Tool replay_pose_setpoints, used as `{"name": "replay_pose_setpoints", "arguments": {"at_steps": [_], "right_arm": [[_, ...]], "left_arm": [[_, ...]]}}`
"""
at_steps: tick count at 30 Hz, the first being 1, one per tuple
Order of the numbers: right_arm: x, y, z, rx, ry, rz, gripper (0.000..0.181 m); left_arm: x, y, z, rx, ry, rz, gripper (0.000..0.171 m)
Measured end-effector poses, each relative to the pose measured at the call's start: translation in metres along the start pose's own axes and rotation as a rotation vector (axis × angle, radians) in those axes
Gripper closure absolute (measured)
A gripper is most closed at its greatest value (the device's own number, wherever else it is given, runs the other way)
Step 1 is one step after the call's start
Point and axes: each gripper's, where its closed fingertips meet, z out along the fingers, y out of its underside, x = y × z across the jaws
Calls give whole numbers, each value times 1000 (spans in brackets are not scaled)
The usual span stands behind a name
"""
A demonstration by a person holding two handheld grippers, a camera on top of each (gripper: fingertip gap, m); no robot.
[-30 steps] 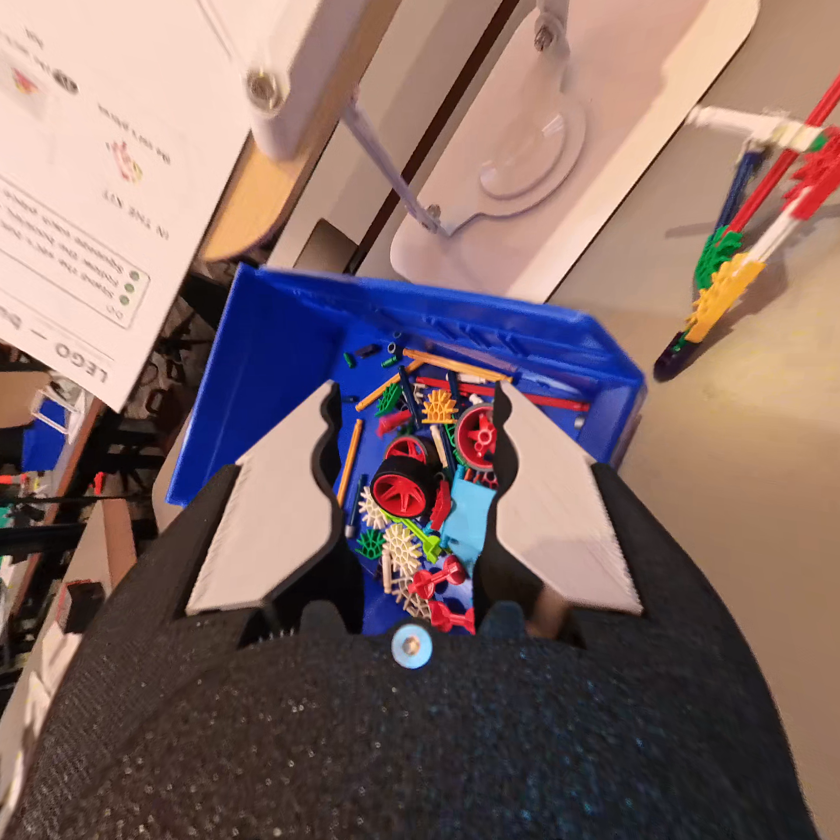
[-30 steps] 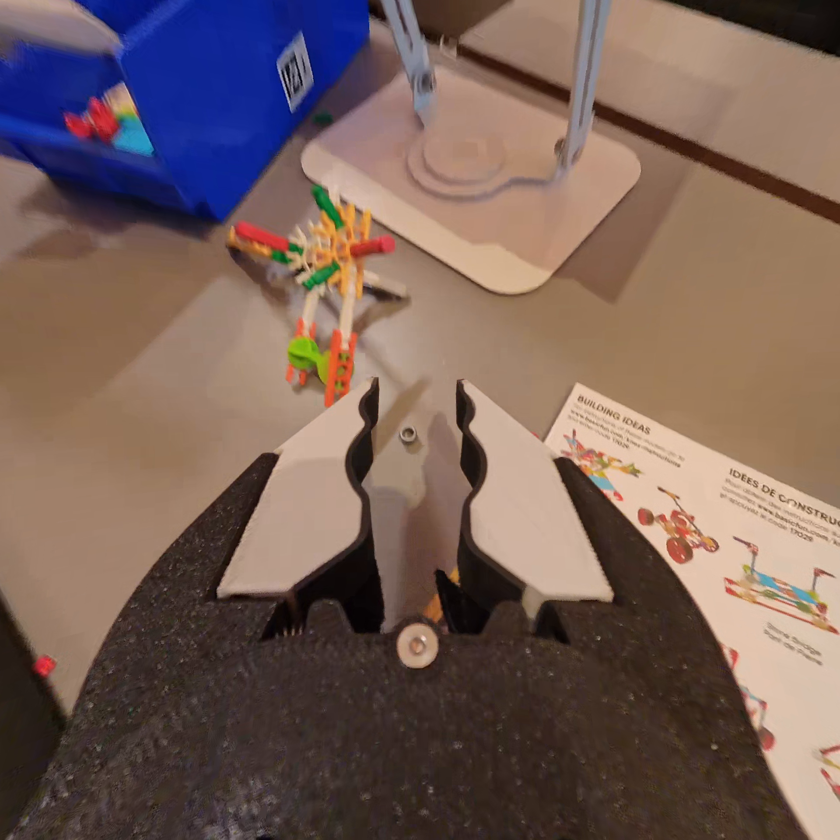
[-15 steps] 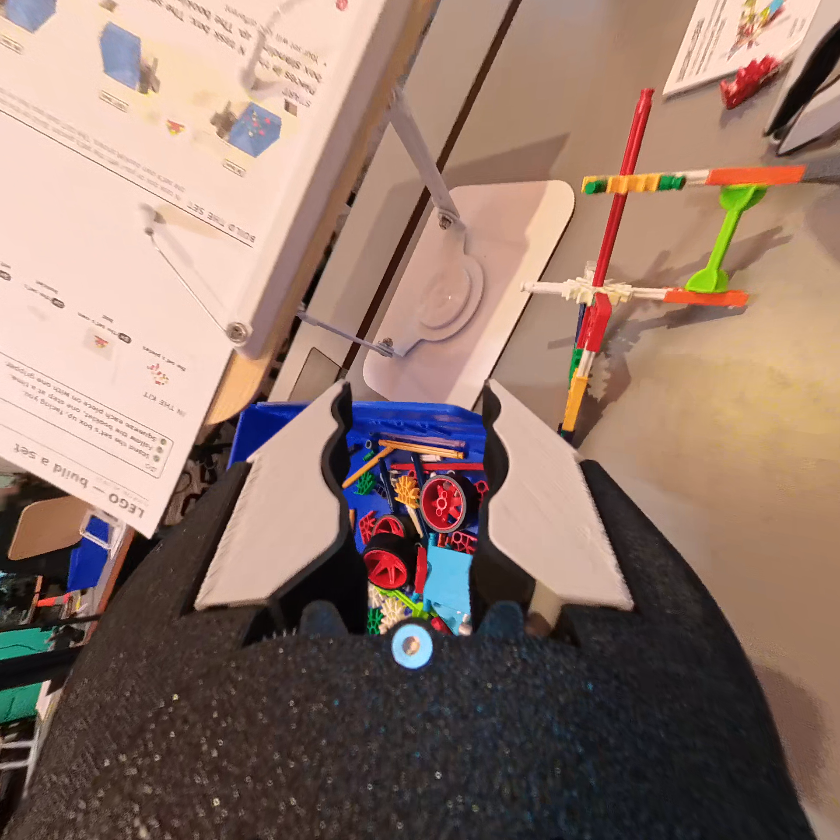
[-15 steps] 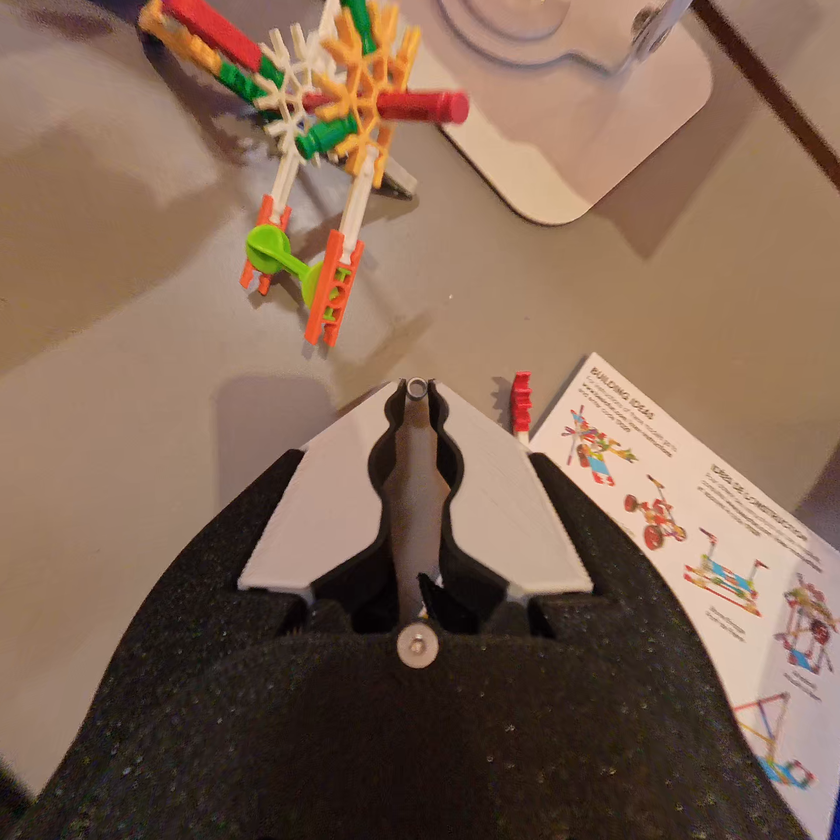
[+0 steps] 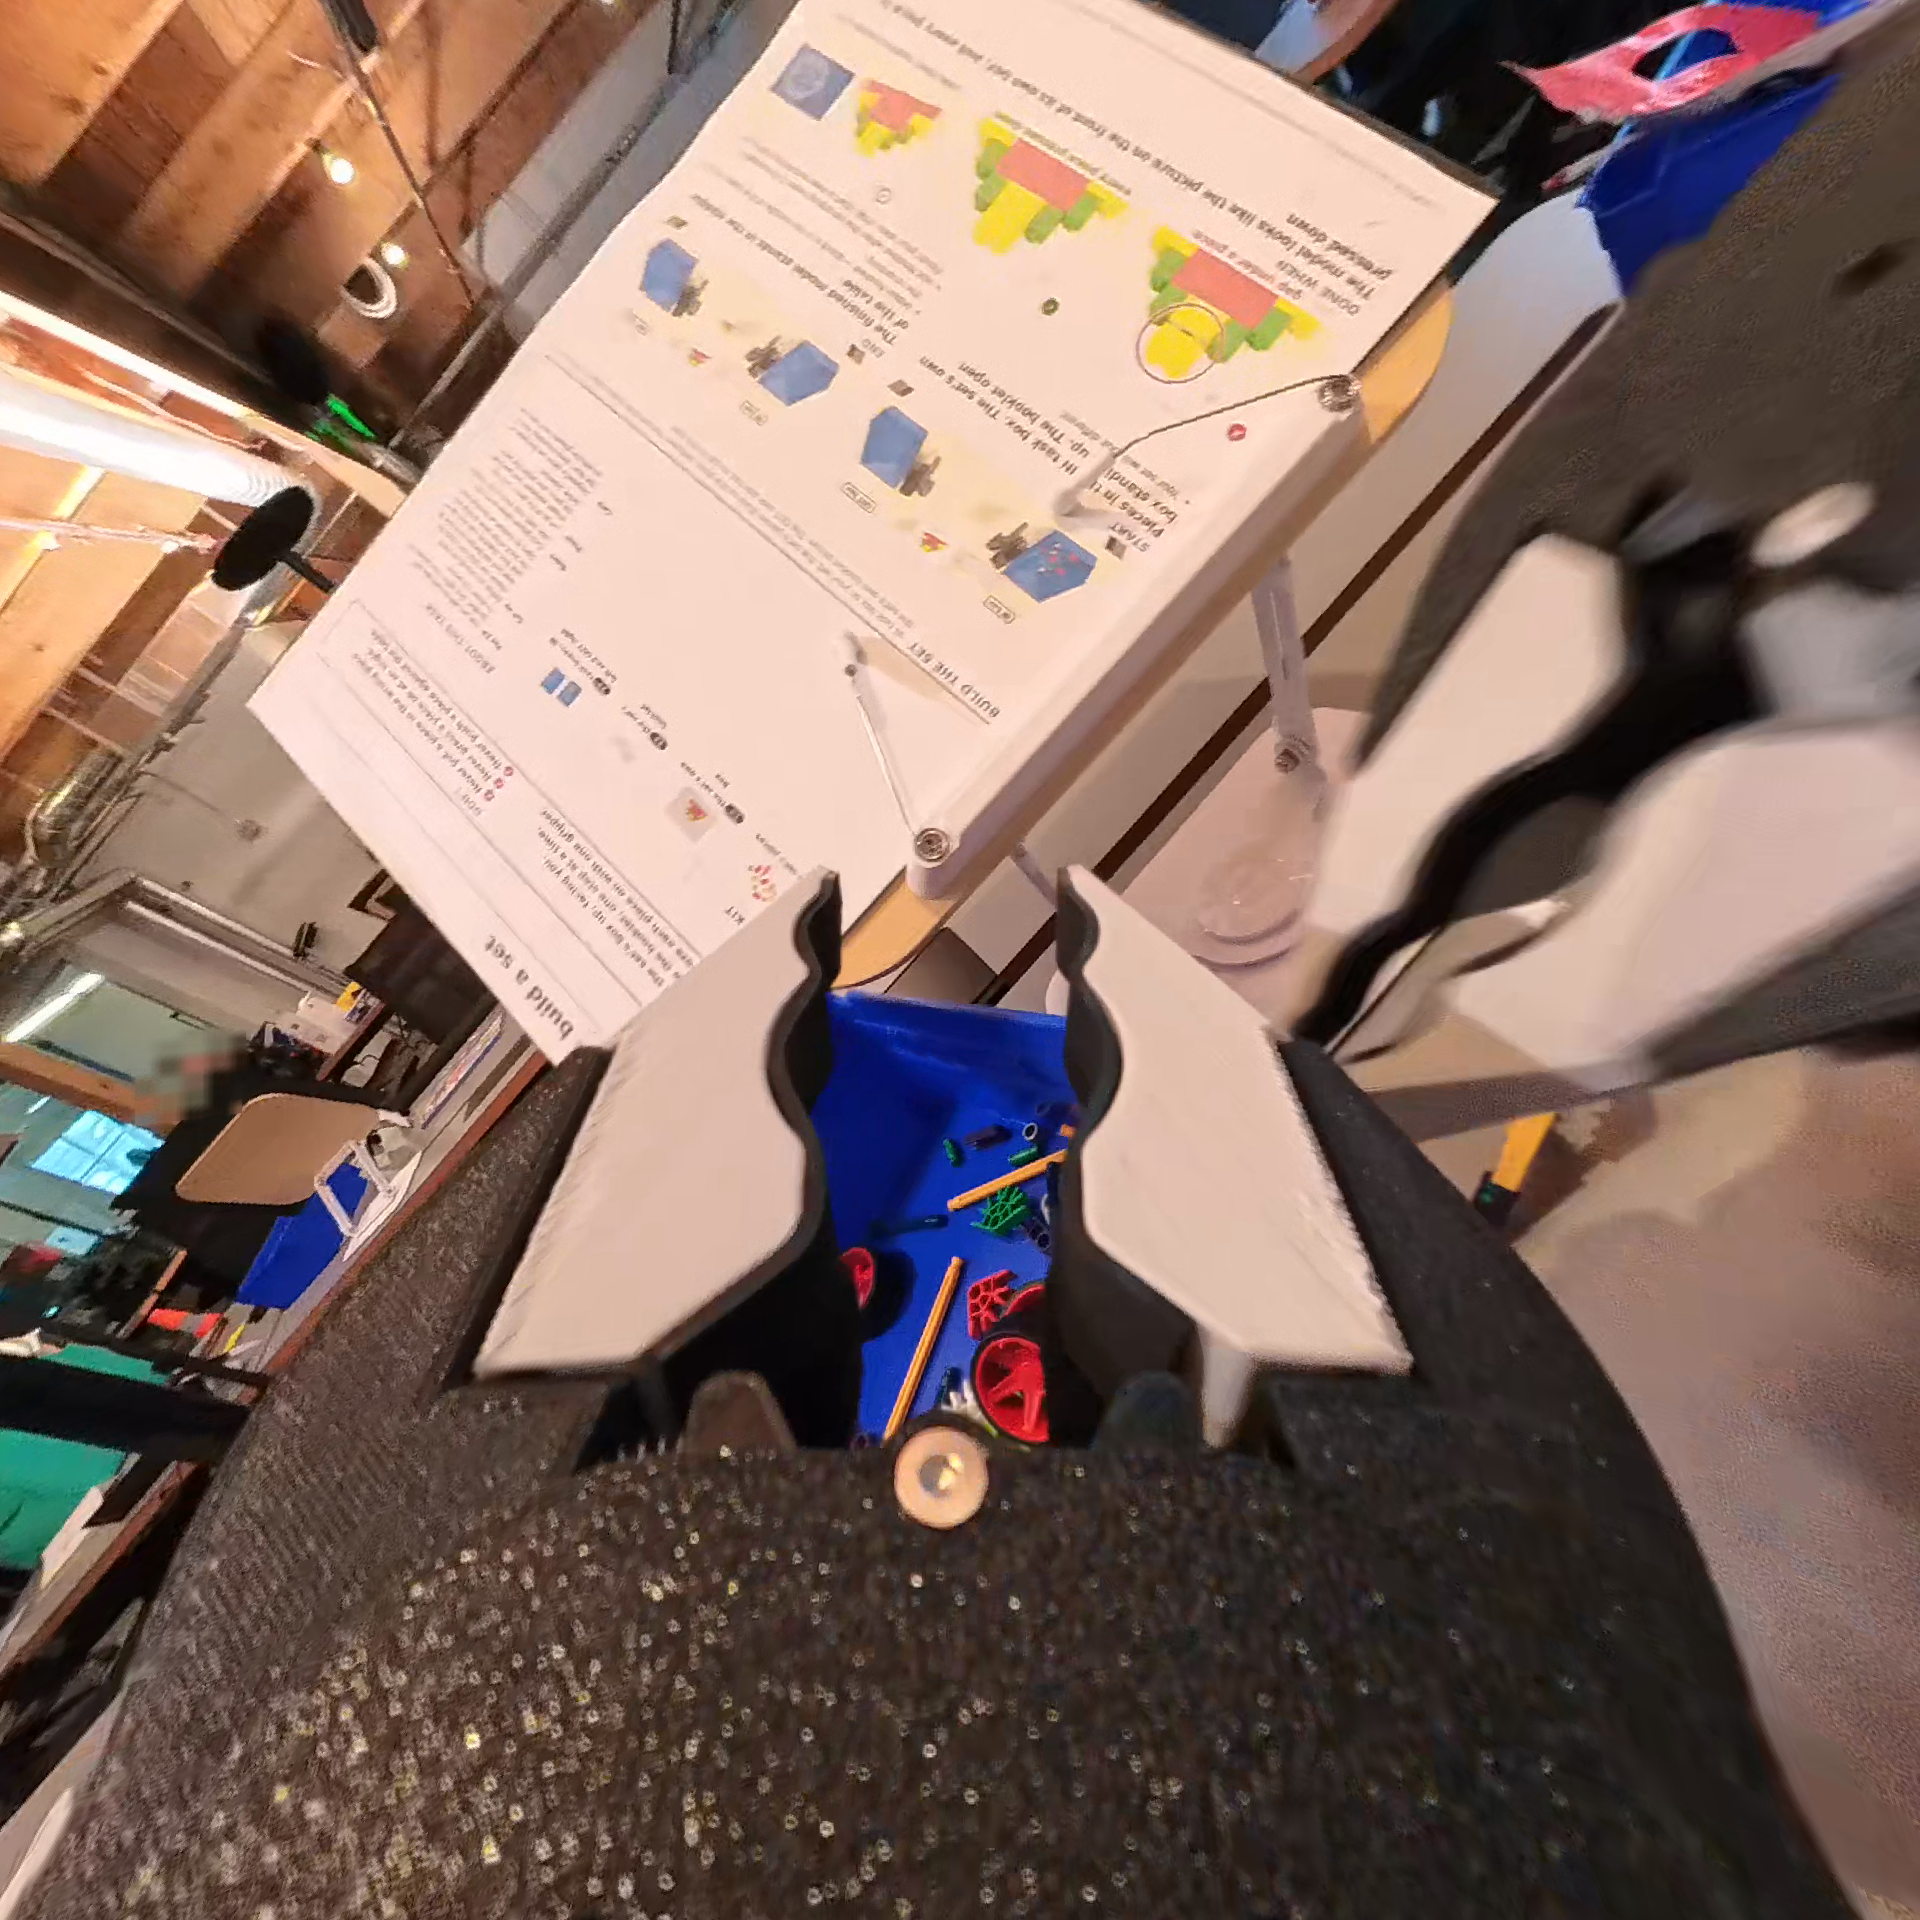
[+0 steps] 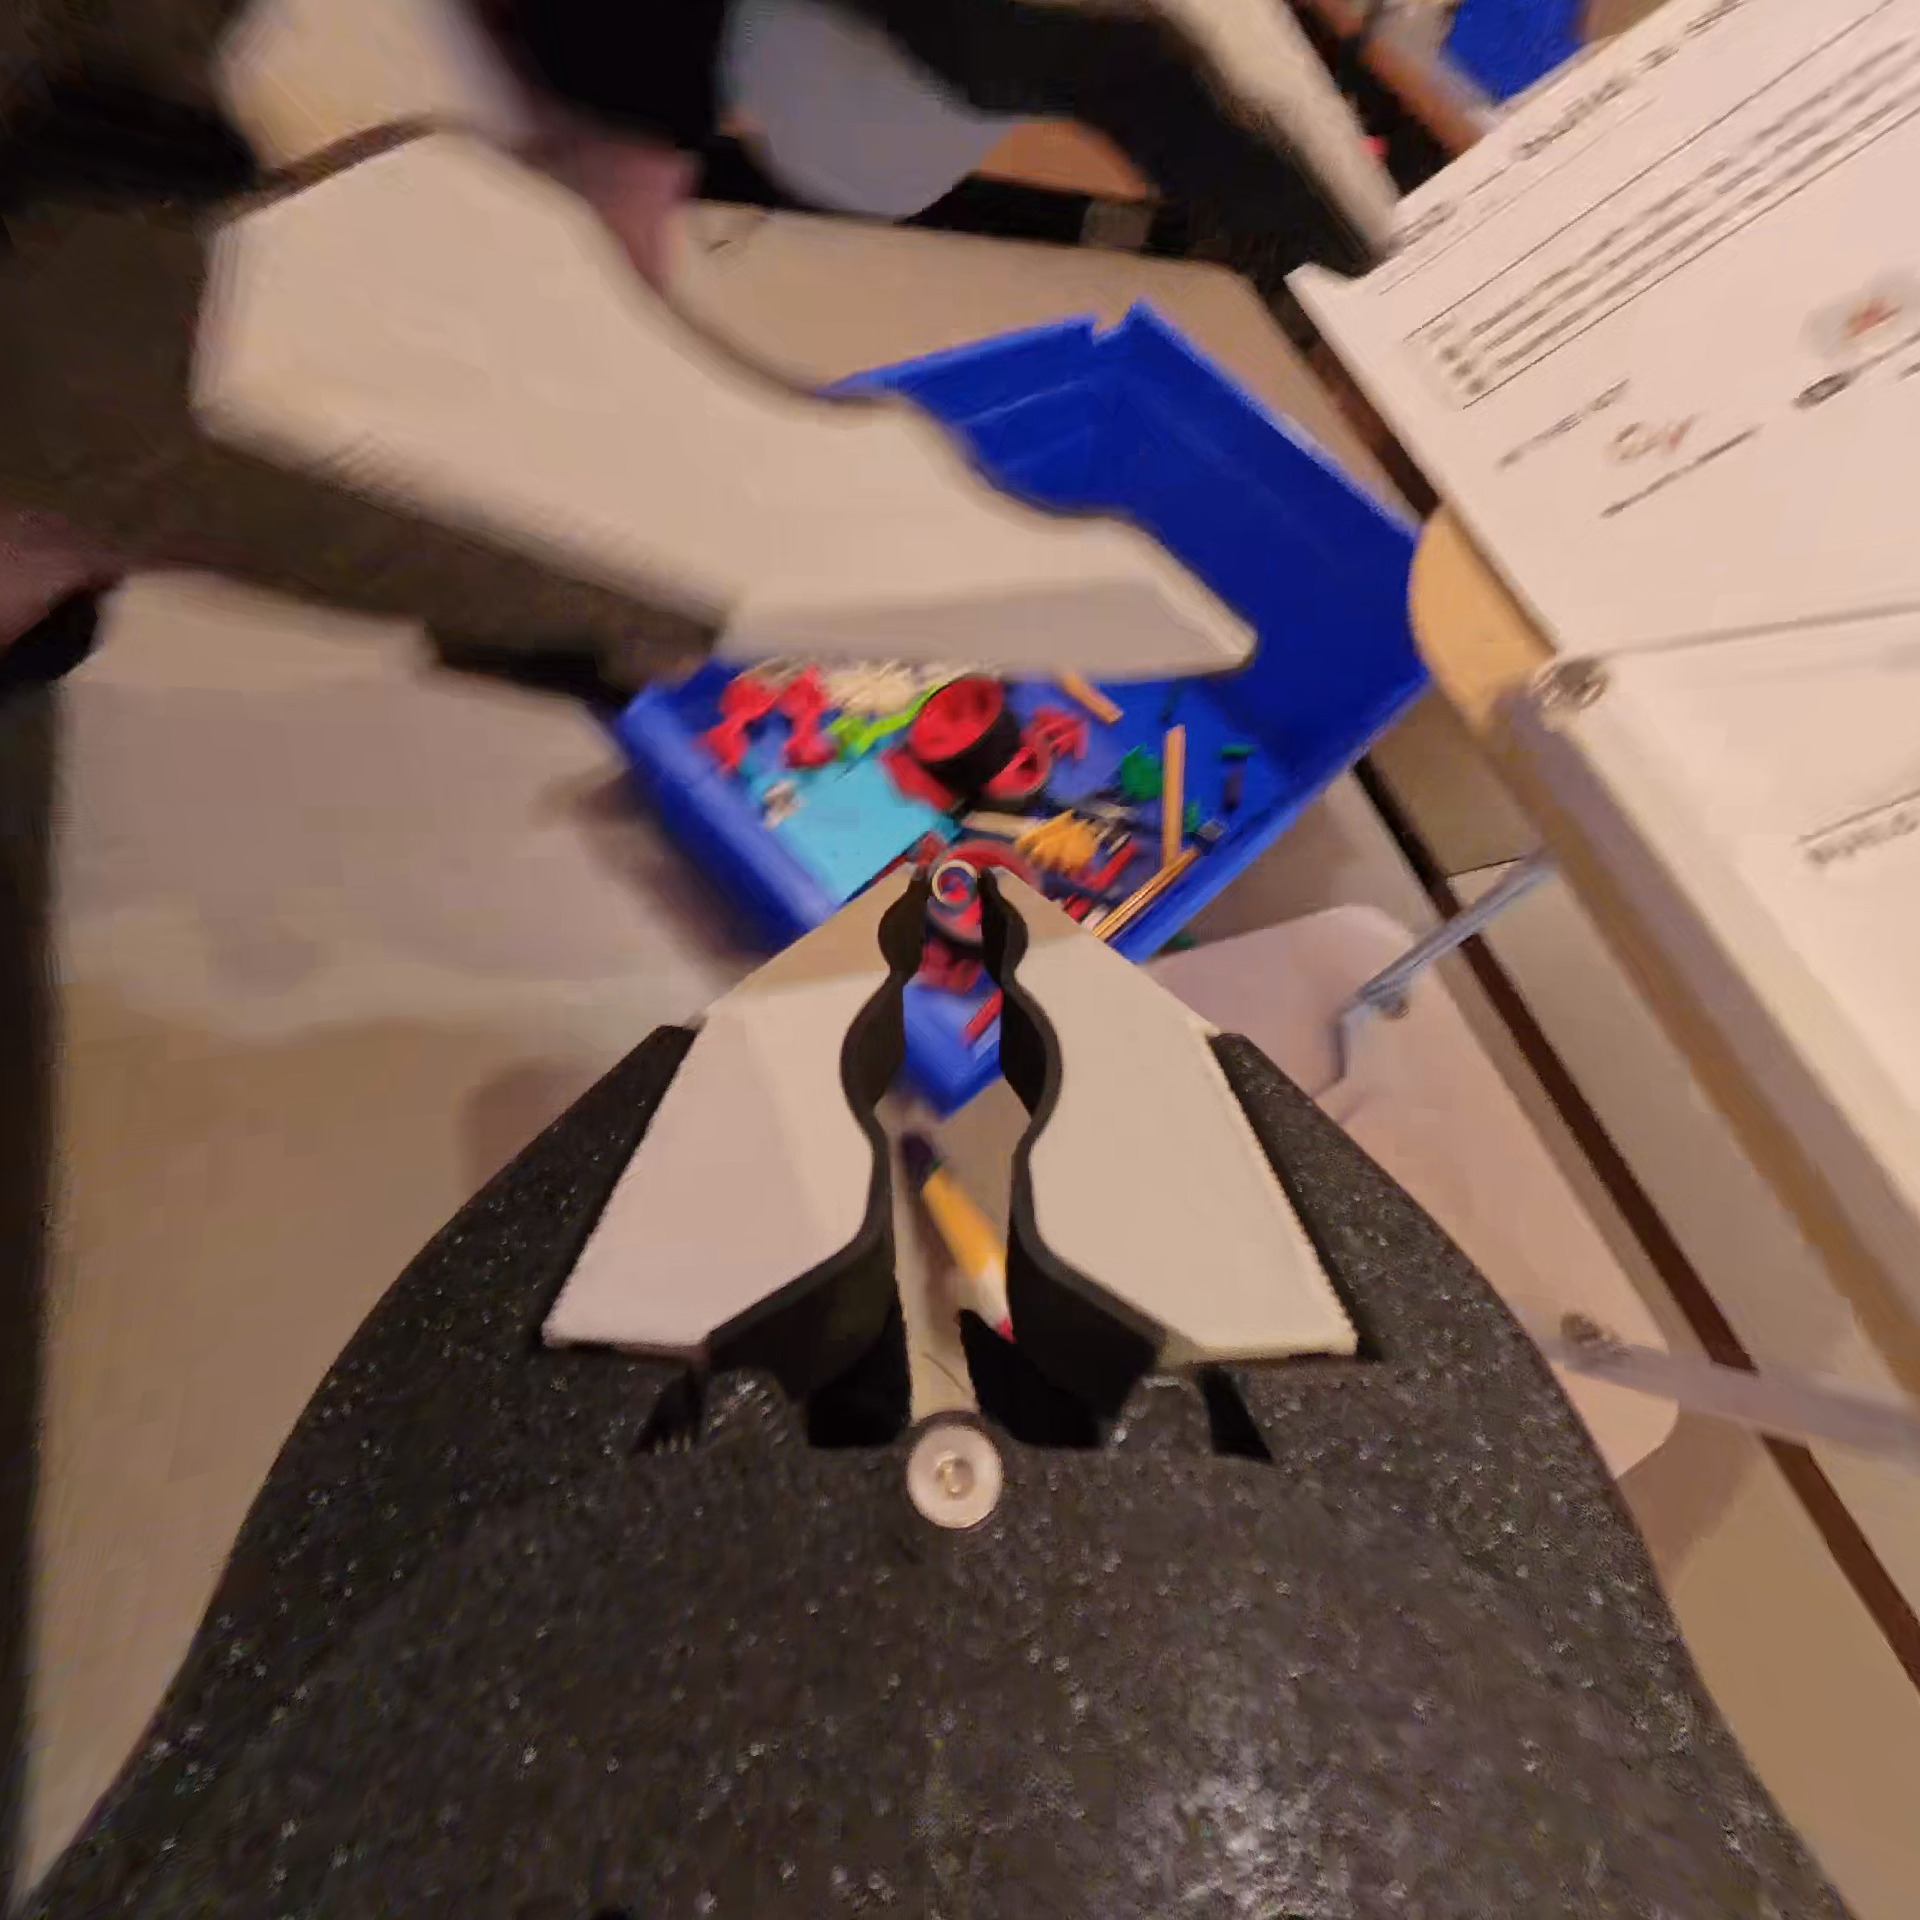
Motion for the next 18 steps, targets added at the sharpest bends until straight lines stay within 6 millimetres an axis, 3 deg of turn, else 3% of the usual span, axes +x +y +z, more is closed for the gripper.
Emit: {"name": "replay_pose_setpoints", "arguments": {"at_steps": [1, 2, 4, 6, 8, 10, 14, 16, 18], "right_arm": [[10, -5, 14, 0, 45, 10, 169], [16, -6, 23, -15, 70, 14, 152], [23, -7, 23, -3, 113, 15, 147], [24, -3, 3, 9, 140, -15, 147], [35, 14, -27, -30, 204, -44, 147], [46, 47, -64, -125, 238, -8, 150], [69, 137, -140, -282, 282, 183, 149], [75, 174, -163, -301, 271, 293, 150], [74, 214, -172, -380, 247, 361, 149]], "left_arm": [[-3, 2, 0, -5, -11, -4, 132], [-3, 5, 1, -11, -9, -9, 132], [-5, 9, 1, -15, -12, -15, 131], [-3, 9, 1, -15, -6, -8, 131], [1, 6, 1, -4, 5, -5, 131], [9, 3, 3, -5, 26, 10, 131], [34, -7, 5, 12, 98, 56, 131], [50, -9, 7, 3, 150, 81, 130], [68, -10, 11, -16, 210, 90, 127]]}}
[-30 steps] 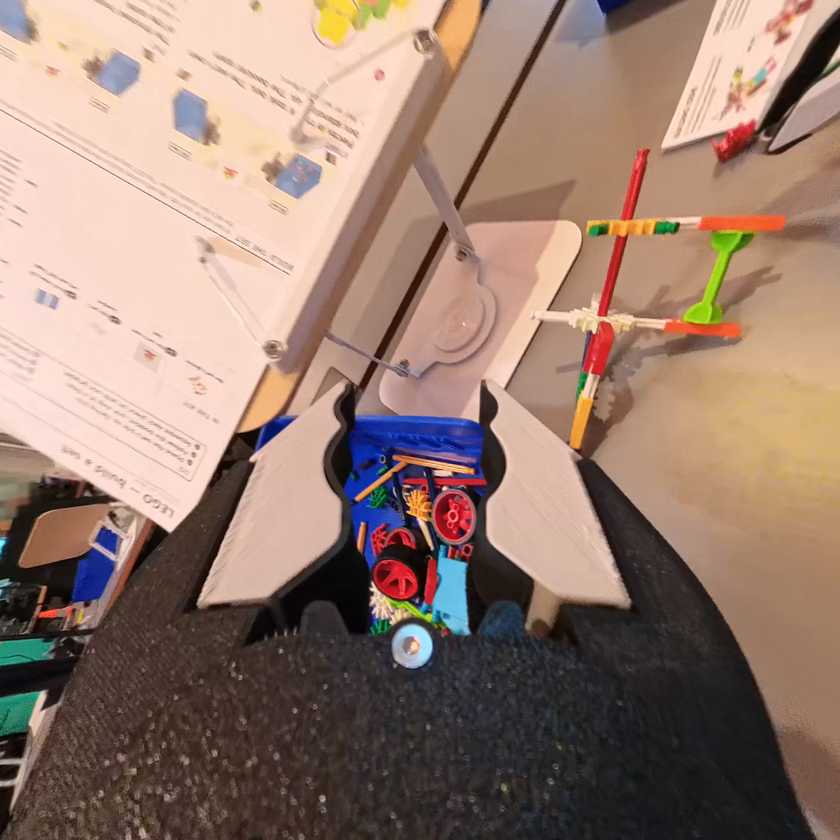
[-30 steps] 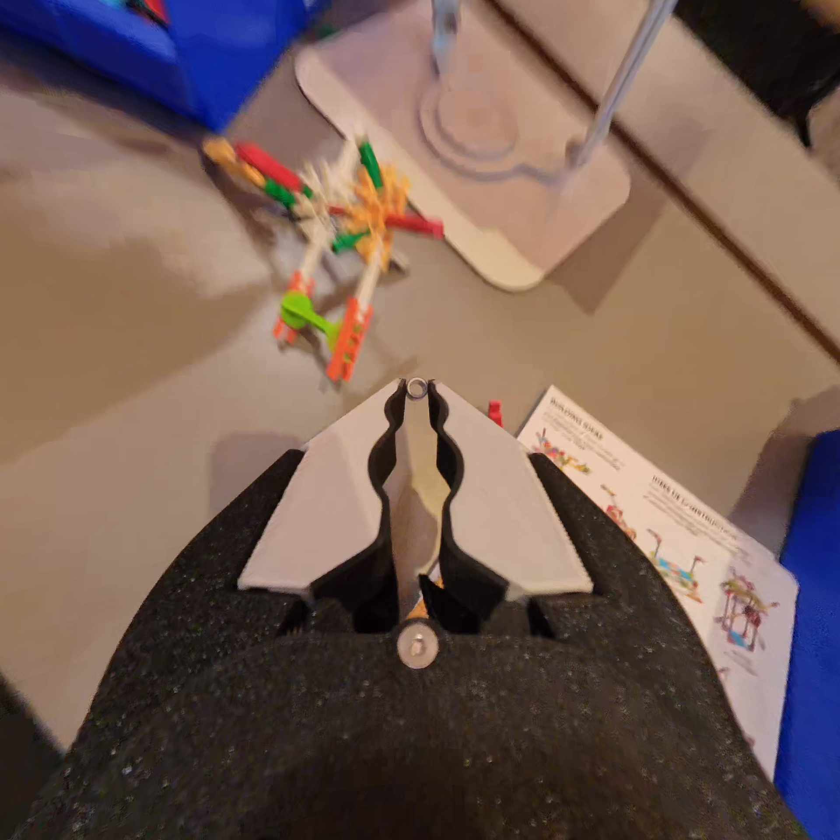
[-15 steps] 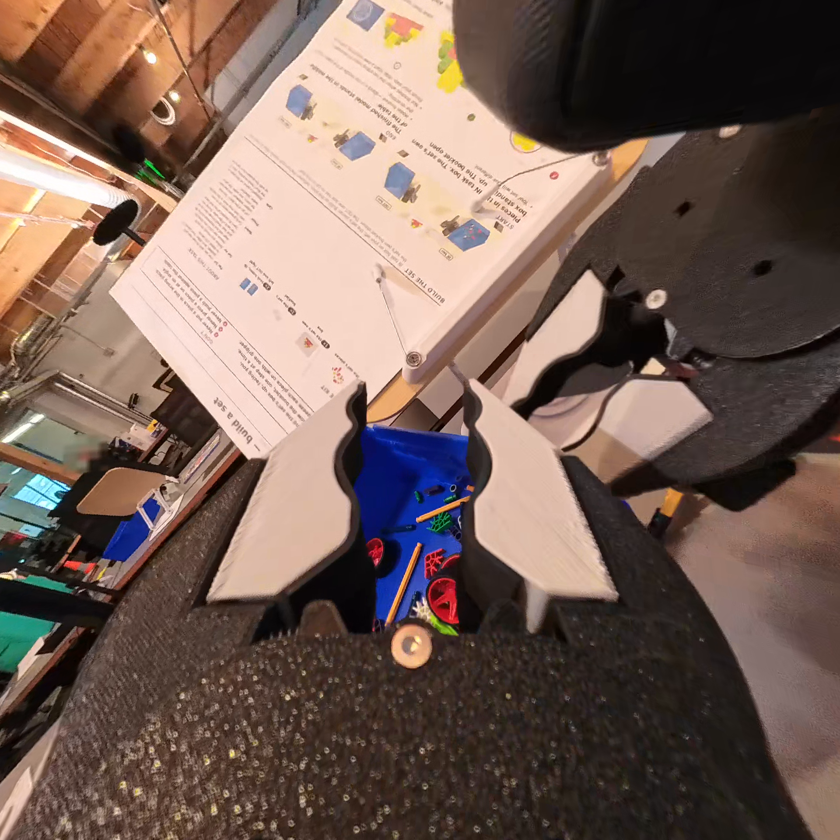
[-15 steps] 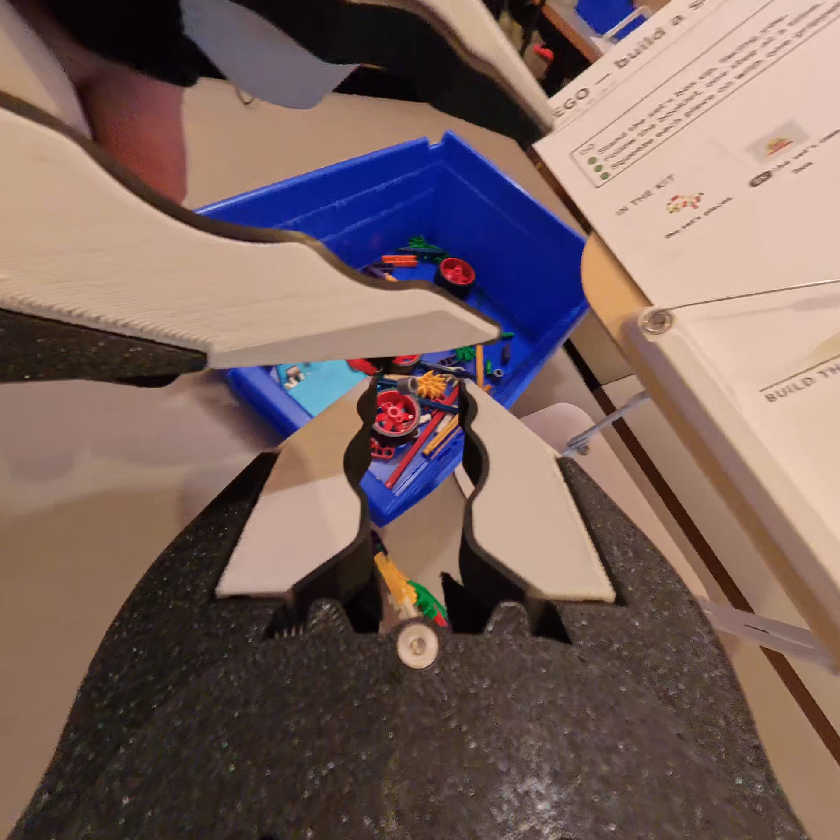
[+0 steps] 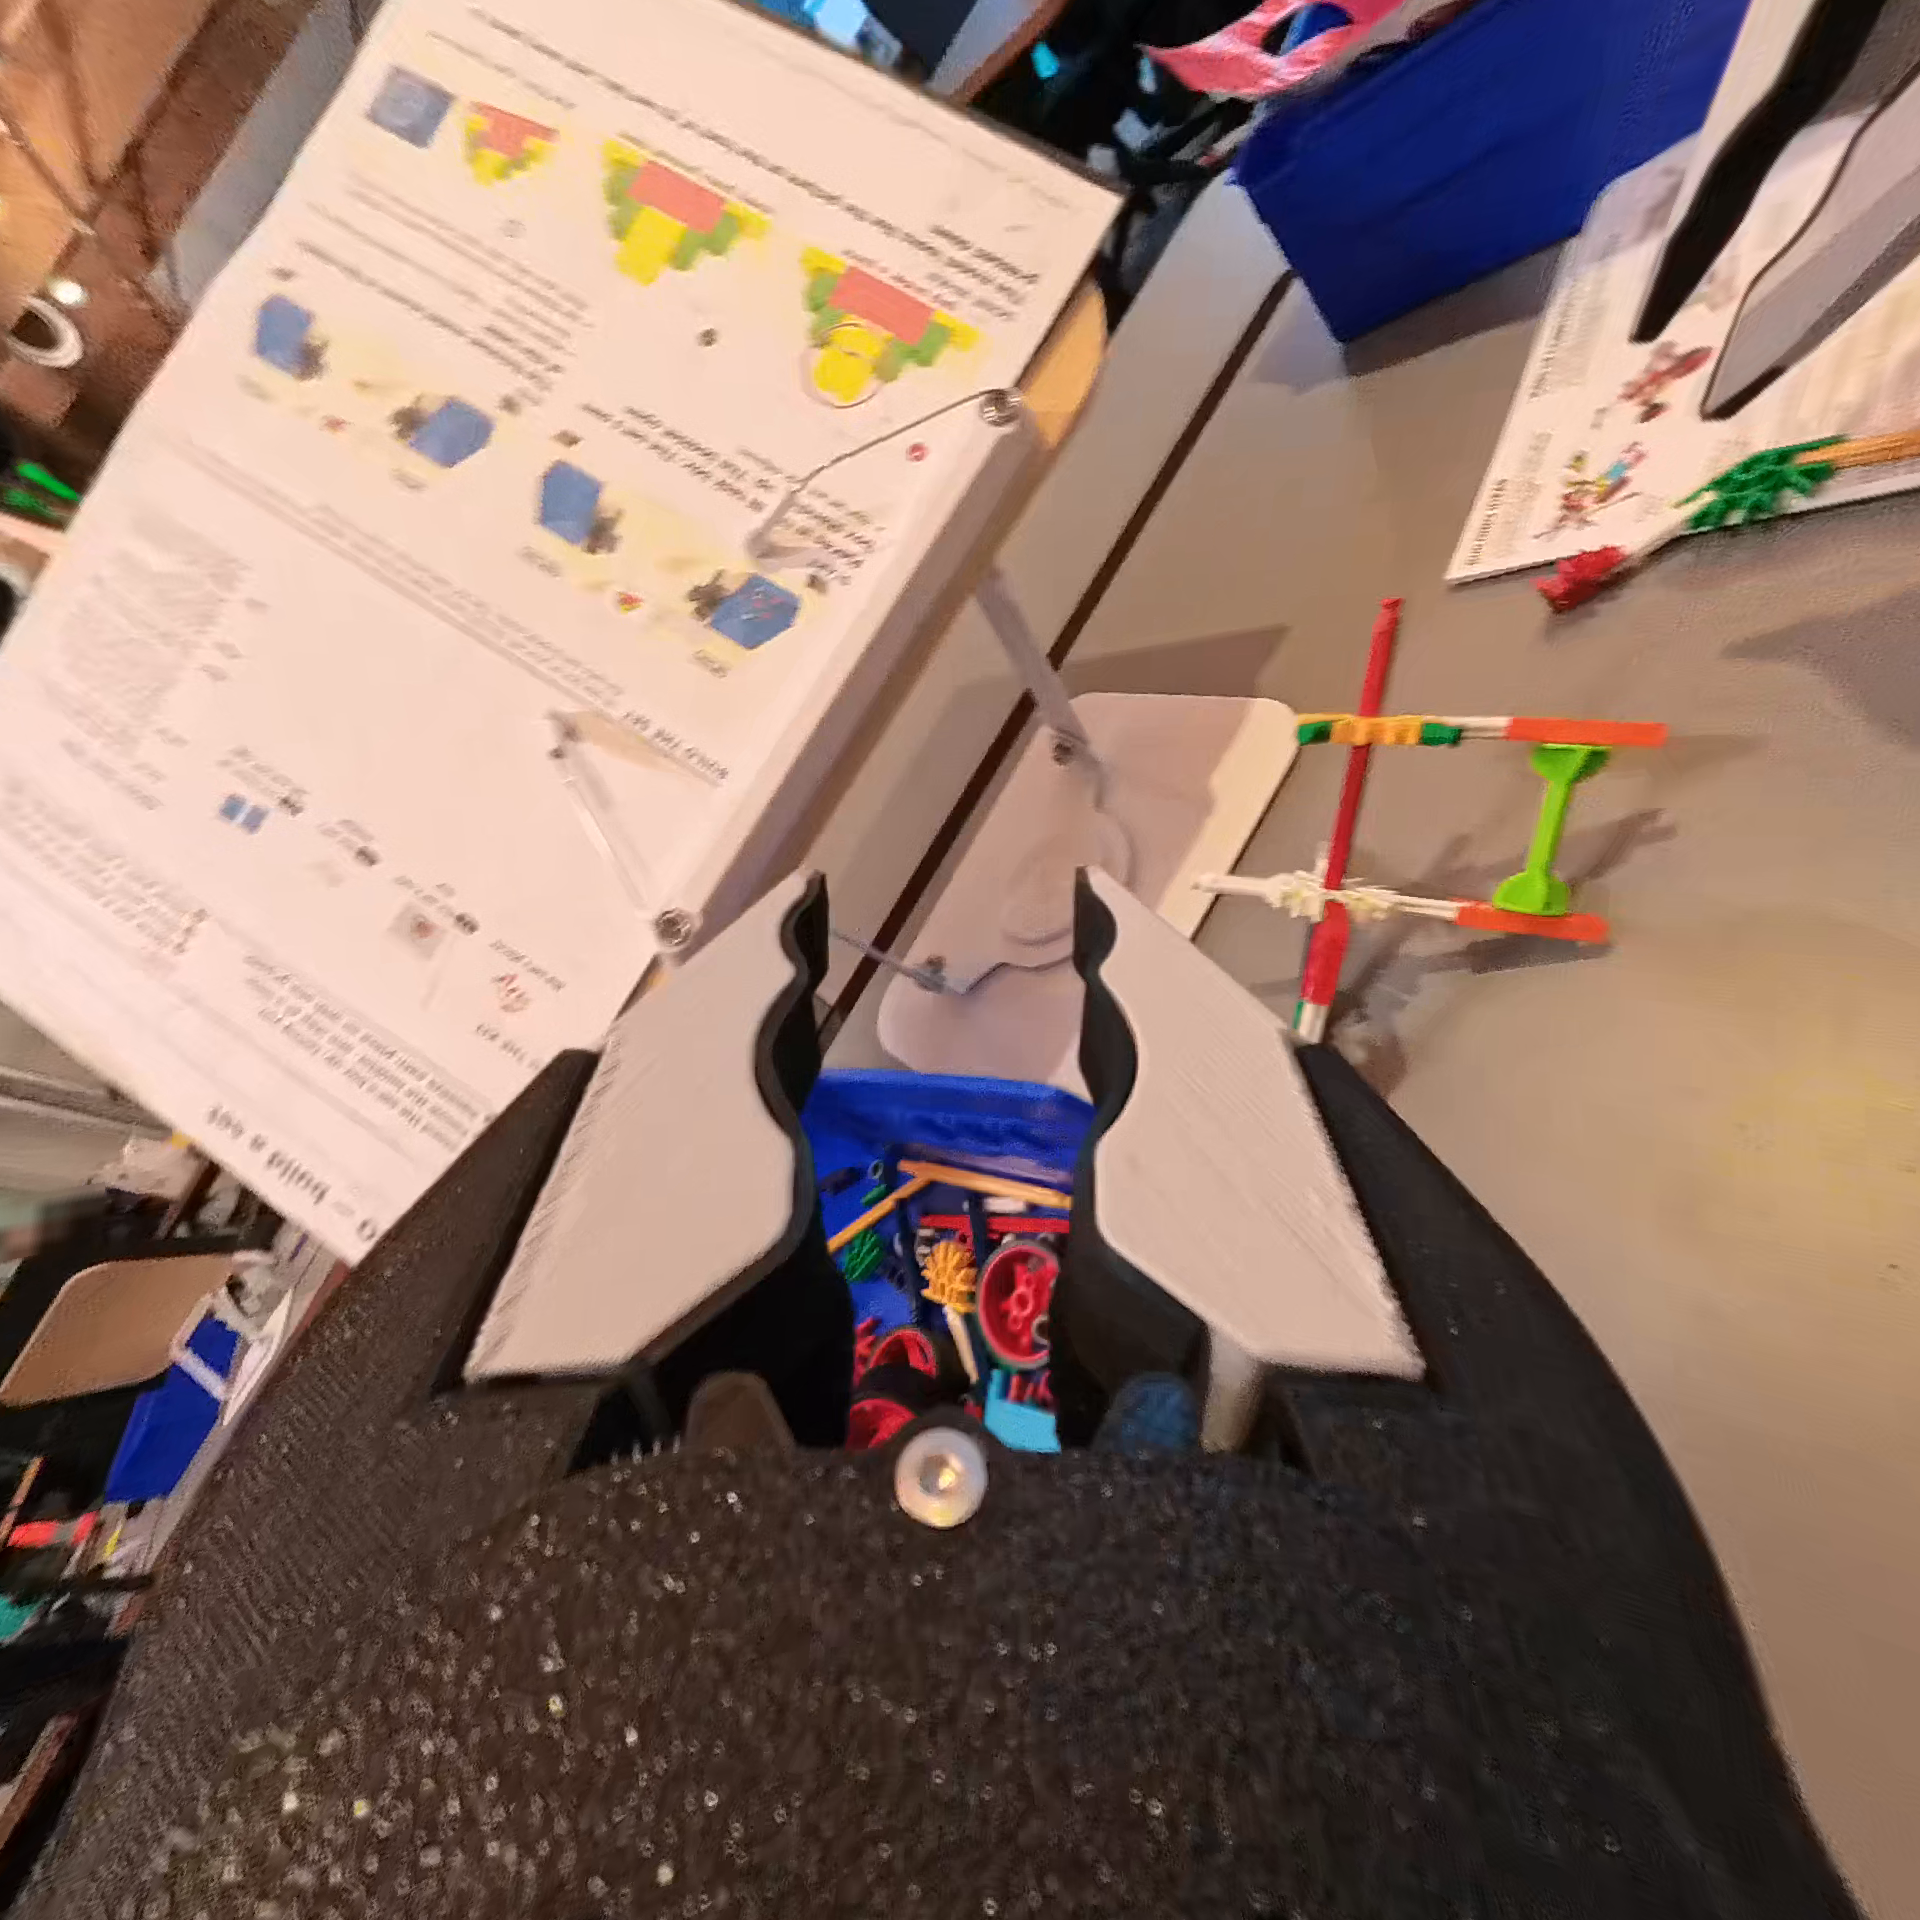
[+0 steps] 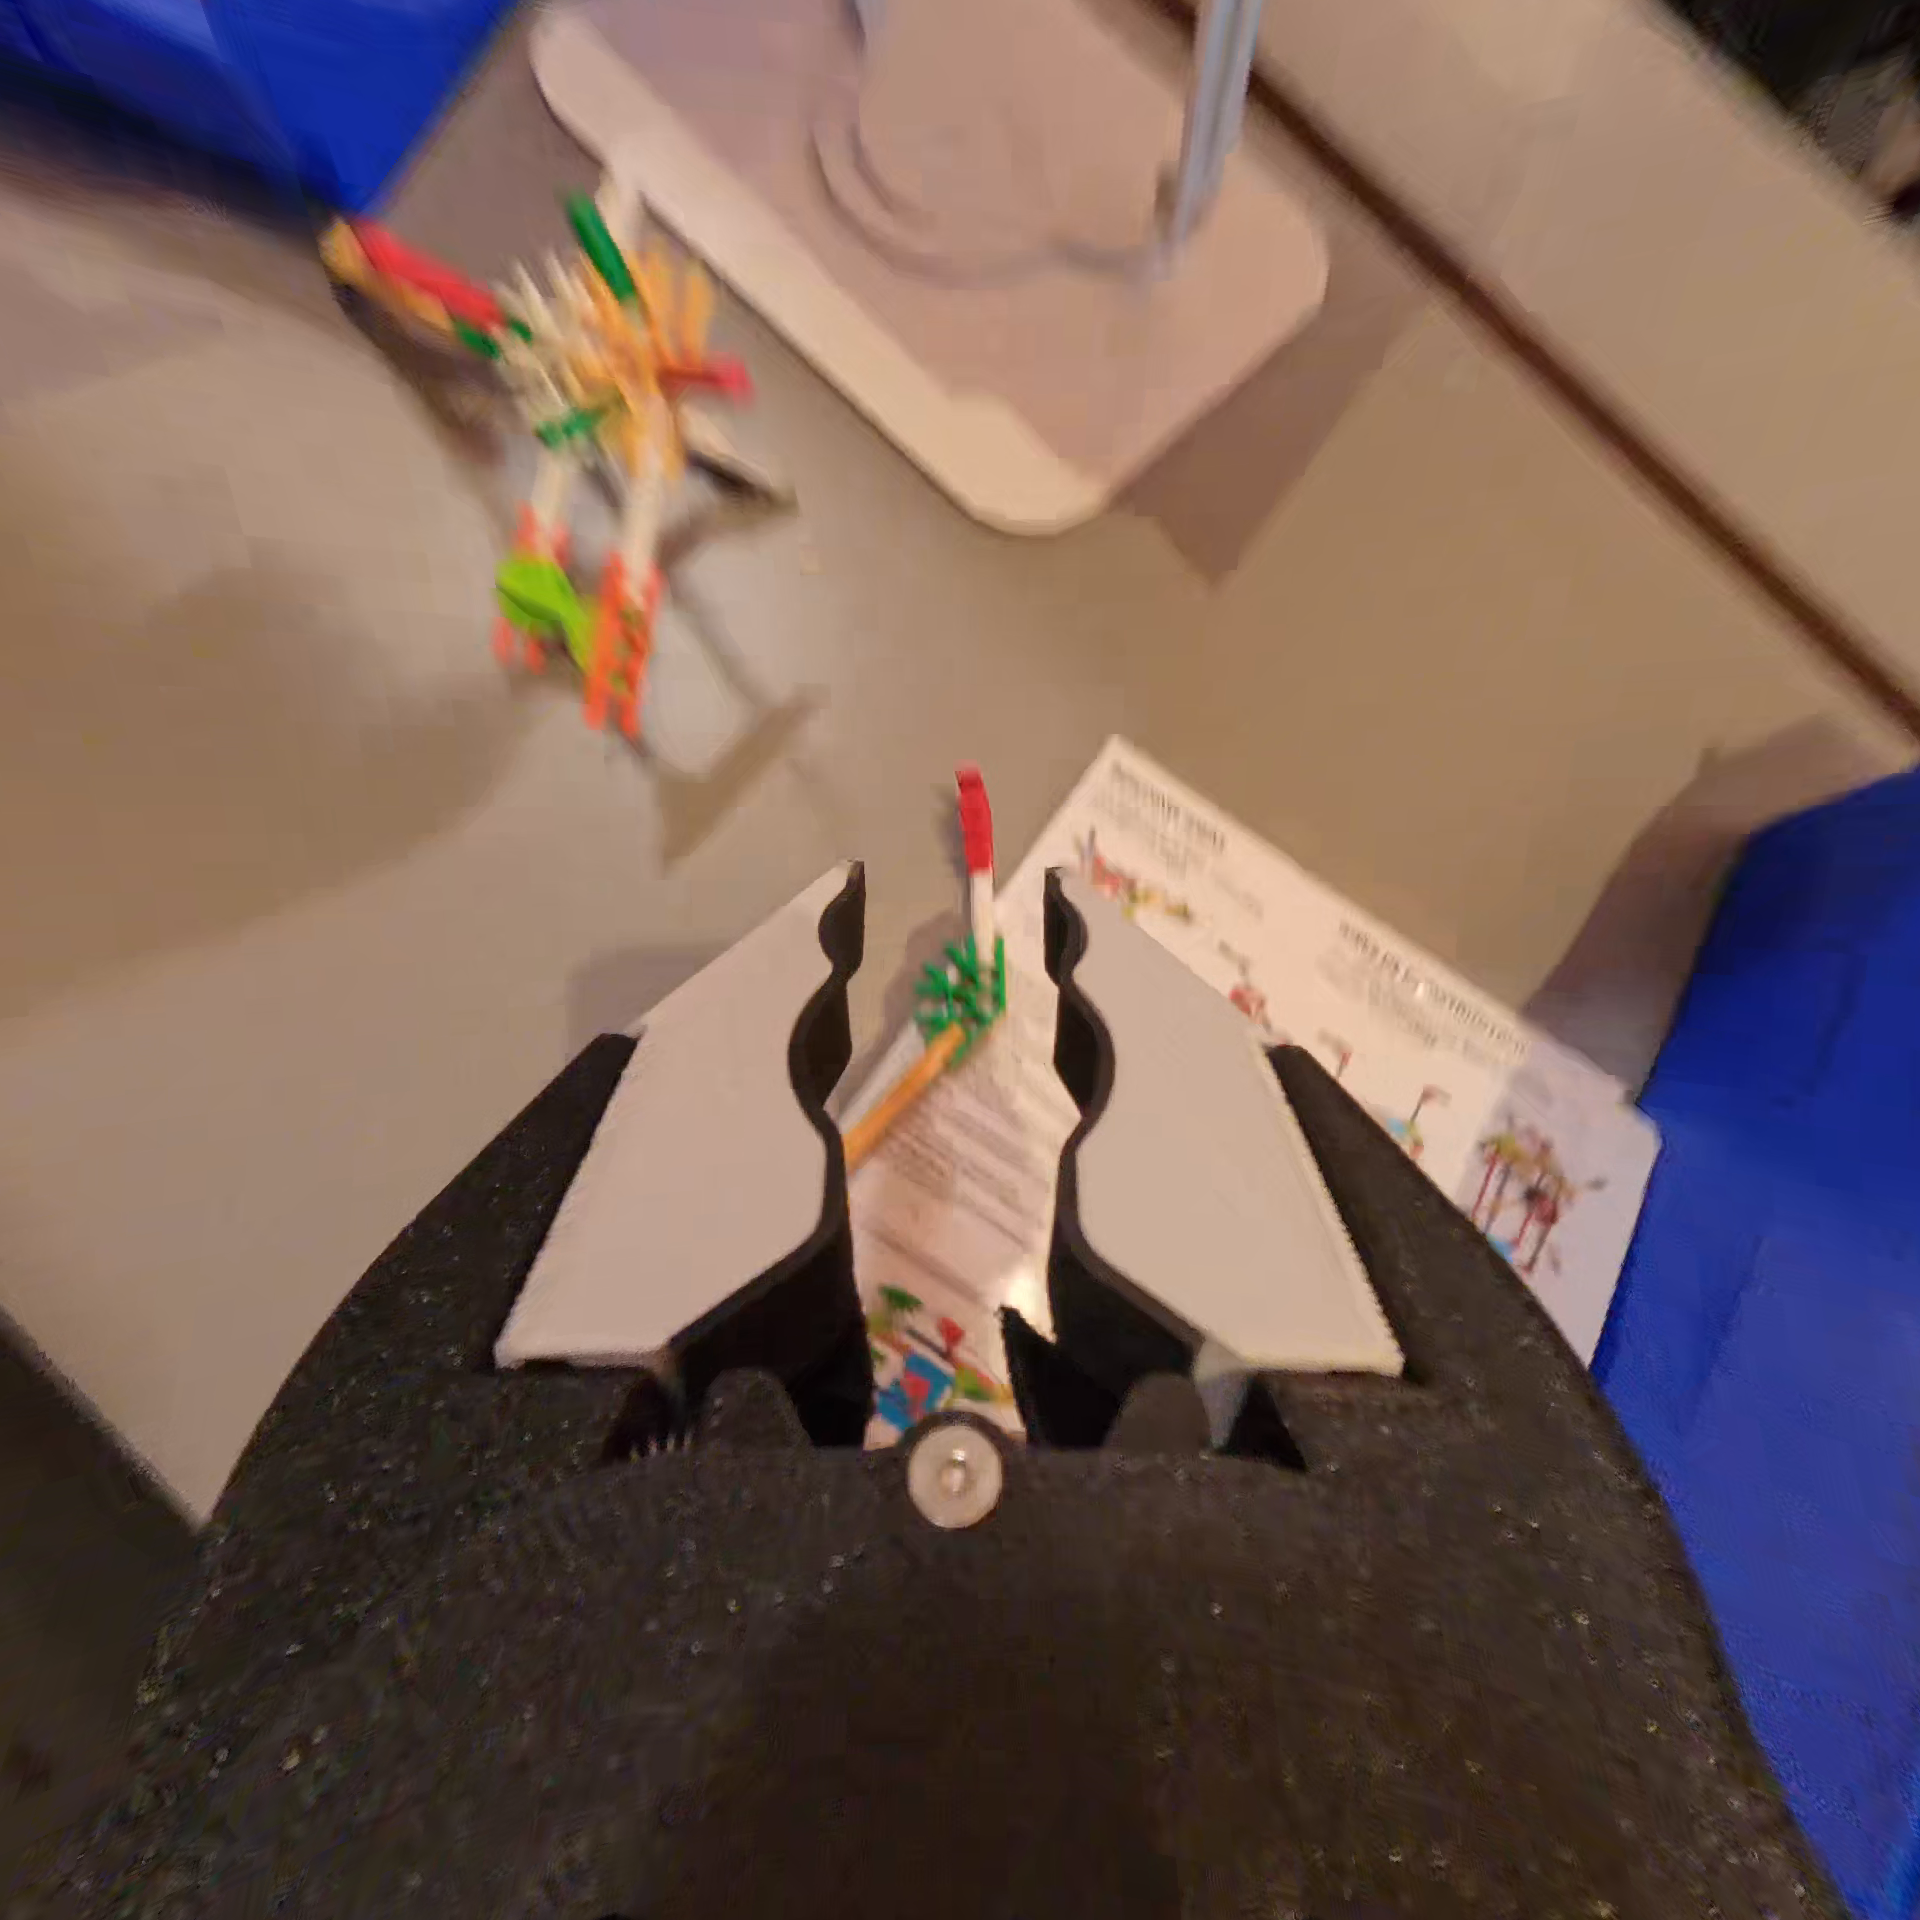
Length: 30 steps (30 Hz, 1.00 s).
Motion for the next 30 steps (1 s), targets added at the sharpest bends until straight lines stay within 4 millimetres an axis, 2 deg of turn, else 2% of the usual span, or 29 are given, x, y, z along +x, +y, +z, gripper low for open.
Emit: {"name": "replay_pose_setpoints", "arguments": {"at_steps": [2, 4, 5, 9, 12, 15, 20, 22, 24, 26, 27, 30], "right_arm": [[6, 28, 14, -83, 4, 16, 148], [2, 46, 27, -144, -4, 4, 148], [-1, 50, 32, -158, -13, -1, 158], [-4, 49, 35, -144, -16, -23, 160], [-2, 41, 22, -90, 14, -36, 160], [-14, 21, -5, 17, 34, -115, 160], [-67, -22, -48, 228, -53, -347, 160], [-80, -29, -54, 243, -87, -378, 160], [-88, -34, -58, 262, -113, -419, 160], [-91, -36, -59, 263, -132, -432, 160], [-94, -36, -59, 263, -149, -447, 160], [-100, -41, -62, 291, -170, -474, 161]], "left_arm": [[15, -4, 6, 5, 38, 25, 127], [30, -9, 12, 12, 72, 48, 127], [37, -12, 15, 13, 89, 59, 127], [68, -20, 25, 24, 153, 111, 127], [90, -25, 30, 39, 200, 154, 126], [109, -36, 33, 82, 237, 169, 123], [136, -58, 31, 178, 368, 65, 120], [135, -65, 27, 225, 390, 4, 130], [134, -72, 19, 275, 428, -35, 160], [130, -78, 12, 326, 444, -60, 164], [128, -82, 9, 357, 451, -85, 171], [129, -80, 7, 349, 490, -101, 162]]}}
